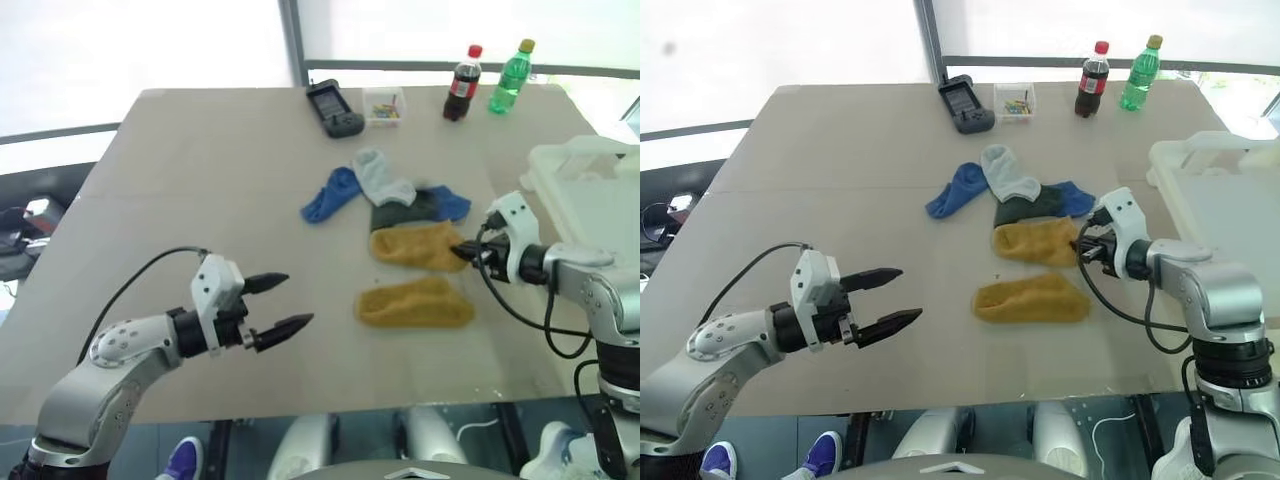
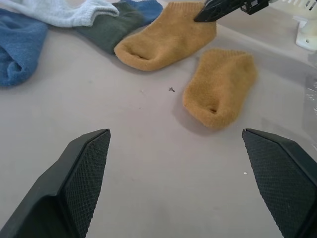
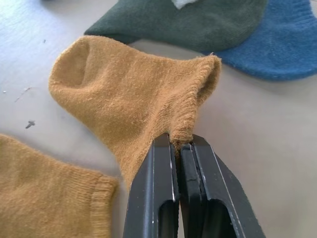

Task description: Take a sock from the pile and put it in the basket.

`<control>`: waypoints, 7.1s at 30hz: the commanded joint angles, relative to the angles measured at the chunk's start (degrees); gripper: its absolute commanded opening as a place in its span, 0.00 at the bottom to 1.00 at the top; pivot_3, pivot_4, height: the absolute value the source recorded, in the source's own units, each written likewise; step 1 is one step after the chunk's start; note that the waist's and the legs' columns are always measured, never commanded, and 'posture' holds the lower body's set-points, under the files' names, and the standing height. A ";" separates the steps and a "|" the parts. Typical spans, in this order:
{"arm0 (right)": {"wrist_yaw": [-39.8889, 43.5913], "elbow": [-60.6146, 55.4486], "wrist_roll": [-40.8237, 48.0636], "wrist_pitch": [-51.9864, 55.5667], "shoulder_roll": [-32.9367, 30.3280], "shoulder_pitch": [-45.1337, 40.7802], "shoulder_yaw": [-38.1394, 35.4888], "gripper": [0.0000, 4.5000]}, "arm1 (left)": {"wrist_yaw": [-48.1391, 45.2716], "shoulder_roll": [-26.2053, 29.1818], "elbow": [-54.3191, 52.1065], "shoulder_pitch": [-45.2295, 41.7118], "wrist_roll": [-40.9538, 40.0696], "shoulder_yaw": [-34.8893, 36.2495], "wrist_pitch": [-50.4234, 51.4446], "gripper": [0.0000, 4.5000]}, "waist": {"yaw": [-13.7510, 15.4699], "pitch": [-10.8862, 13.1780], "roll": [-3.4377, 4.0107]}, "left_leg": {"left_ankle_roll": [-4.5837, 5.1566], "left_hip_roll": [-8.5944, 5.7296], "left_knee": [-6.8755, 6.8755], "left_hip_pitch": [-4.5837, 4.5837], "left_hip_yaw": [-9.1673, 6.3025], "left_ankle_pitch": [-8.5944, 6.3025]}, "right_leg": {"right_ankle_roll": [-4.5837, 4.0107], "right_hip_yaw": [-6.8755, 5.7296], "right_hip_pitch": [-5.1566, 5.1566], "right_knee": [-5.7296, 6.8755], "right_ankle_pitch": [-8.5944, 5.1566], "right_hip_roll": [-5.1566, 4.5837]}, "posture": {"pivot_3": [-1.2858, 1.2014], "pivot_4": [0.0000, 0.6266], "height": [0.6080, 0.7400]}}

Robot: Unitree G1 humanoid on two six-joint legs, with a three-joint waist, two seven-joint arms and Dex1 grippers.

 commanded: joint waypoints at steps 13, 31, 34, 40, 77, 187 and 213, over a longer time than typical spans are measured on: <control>-1.61 6.77 -7.85 -21.52 -3.03 4.18 6.49 0.03 | 23.32 -13.86 3.42 -21.50 -2.64 -6.58 19.04 1.00 | 0.05 -0.02 -0.09 | 0.02 -0.11 0.13 0.03 -0.08 0.02 | 0.03 -0.08 0.11 0.10 0.02 -0.01 | 0.52 0.24 1.00; -0.71 8.52 -10.31 -29.45 0.06 4.71 9.18 0.00 | 38.21 -32.26 19.75 -35.64 6.78 -17.27 29.28 0.61 | -0.02 -0.03 -0.11 | 0.00 -0.11 0.22 0.02 -0.02 0.04 | 0.03 -0.02 0.06 0.14 0.02 0.10 | 0.52 0.24 1.00; -0.89 8.34 -10.48 -29.42 0.36 4.85 9.24 0.00 | 38.33 -34.85 22.38 -36.45 8.25 -17.98 28.20 0.33 | 0.02 -0.03 -0.11 | 0.00 -0.12 0.23 0.02 -0.02 0.04 | 0.03 -0.02 0.06 0.15 0.02 0.10 | 0.52 0.24 1.00; -1.55 8.21 -10.76 -29.53 0.75 4.88 9.22 0.00 | 37.93 -36.33 24.22 -36.41 11.08 -18.72 26.72 0.00 | 0.01 -0.03 -0.11 | 0.00 -0.12 0.23 0.02 -0.02 0.04 | 0.04 -0.01 0.06 0.16 0.02 0.08 | 0.52 0.24 1.00; -3.76 -22.46 11.10 -10.17 -7.77 24.95 -5.51 0.00 | 21.74 -14.43 2.06 -22.77 -16.00 -8.66 41.62 0.00 | 0.14 -0.03 -0.11 | 0.02 -0.07 0.24 0.05 -0.08 0.04 | 0.03 -0.04 0.16 0.12 0.01 0.06 | 0.52 0.24 1.00; 3.39 -2.14 -13.50 -53.75 -5.18 29.64 9.36 0.01 | 5.85 -11.06 10.99 -29.07 -4.13 -17.24 38.17 0.58 | 0.09 0.04 -0.14 | 0.08 -0.13 -0.02 0.99 -0.22 0.06 | 0.03 -0.16 1.12 -0.06 -0.01 0.06 | 0.52 0.24 1.00; -3.47 -6.04 -15.88 -49.32 -0.65 31.80 7.86 0.00 | 13.33 -26.48 26.66 -39.27 -10.34 -5.32 49.66 0.02 | 0.10 -0.01 -0.22 | 0.03 -0.11 0.03 1.03 -0.27 0.09 | 0.04 -0.17 1.13 0.02 -0.01 0.07 | 0.52 0.24 1.00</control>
